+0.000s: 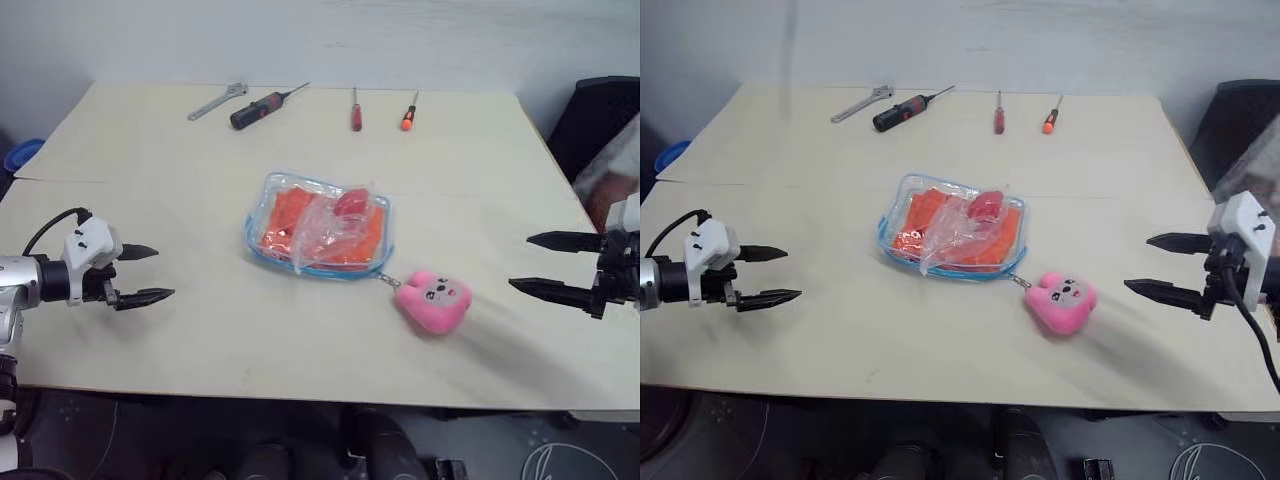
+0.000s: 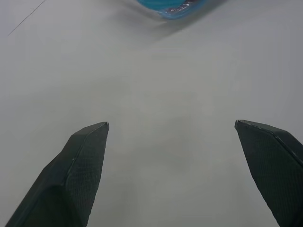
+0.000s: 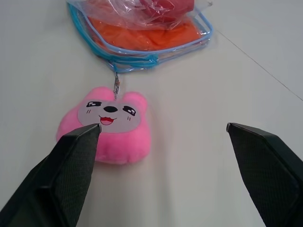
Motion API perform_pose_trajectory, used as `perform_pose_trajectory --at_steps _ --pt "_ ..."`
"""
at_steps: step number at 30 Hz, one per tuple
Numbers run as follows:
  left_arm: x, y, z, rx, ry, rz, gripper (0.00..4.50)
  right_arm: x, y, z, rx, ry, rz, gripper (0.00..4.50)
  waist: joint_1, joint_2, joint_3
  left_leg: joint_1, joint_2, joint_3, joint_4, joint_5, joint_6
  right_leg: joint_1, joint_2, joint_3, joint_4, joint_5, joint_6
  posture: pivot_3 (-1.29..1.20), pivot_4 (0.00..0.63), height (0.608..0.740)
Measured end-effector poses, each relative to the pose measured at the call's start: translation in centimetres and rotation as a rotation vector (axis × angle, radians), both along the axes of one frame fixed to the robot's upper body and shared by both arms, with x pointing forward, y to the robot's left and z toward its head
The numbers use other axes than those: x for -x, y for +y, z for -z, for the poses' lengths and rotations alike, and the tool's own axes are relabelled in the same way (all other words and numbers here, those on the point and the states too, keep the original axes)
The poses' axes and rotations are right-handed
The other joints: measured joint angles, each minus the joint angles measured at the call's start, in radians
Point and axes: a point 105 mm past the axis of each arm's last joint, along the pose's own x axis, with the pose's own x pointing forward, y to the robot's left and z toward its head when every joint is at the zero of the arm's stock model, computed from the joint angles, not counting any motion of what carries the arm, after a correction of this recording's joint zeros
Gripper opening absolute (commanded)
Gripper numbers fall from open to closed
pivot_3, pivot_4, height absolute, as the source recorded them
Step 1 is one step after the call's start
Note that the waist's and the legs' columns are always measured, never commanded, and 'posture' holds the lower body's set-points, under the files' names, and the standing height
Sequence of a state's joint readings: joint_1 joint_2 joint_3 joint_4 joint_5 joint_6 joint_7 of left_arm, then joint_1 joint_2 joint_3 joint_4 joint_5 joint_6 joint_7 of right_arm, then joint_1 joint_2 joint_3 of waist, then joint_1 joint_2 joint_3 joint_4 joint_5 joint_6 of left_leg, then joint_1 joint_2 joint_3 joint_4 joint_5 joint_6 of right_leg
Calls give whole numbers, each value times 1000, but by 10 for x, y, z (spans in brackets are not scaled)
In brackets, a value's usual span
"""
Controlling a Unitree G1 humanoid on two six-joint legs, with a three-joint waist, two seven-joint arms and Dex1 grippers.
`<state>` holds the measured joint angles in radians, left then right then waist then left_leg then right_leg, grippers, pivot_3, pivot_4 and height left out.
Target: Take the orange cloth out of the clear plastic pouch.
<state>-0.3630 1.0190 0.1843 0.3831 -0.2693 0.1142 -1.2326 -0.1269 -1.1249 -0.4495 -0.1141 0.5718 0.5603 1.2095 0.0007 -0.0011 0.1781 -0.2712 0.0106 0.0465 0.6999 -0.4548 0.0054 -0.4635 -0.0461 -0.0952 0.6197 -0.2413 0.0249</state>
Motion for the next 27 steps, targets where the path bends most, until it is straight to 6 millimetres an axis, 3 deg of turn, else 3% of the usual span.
perform_pose_trajectory --at_steps 11,20,27 --pt "2 -6 -3 22 -3 -12 4500 0 -2 5 -14 -6 43 4462 -2 0 0 0 0 0 0 0 0 0 0 0 0 0 0 0 150 740" --pt "-4 -28 -11 154 20 -35 4500 -4 2 5 -46 -43 73 4462 -1 0 0 0 0 0 0 0 0 0 0 0 0 0 0 0 150 740" --pt "-9 -70 -41 307 -1 55 4500 -5 14 4 -90 -54 74 4462 0 0 0 -1 0 -1 1 0 0 0 0 -1 0 0 0 0 150 740"
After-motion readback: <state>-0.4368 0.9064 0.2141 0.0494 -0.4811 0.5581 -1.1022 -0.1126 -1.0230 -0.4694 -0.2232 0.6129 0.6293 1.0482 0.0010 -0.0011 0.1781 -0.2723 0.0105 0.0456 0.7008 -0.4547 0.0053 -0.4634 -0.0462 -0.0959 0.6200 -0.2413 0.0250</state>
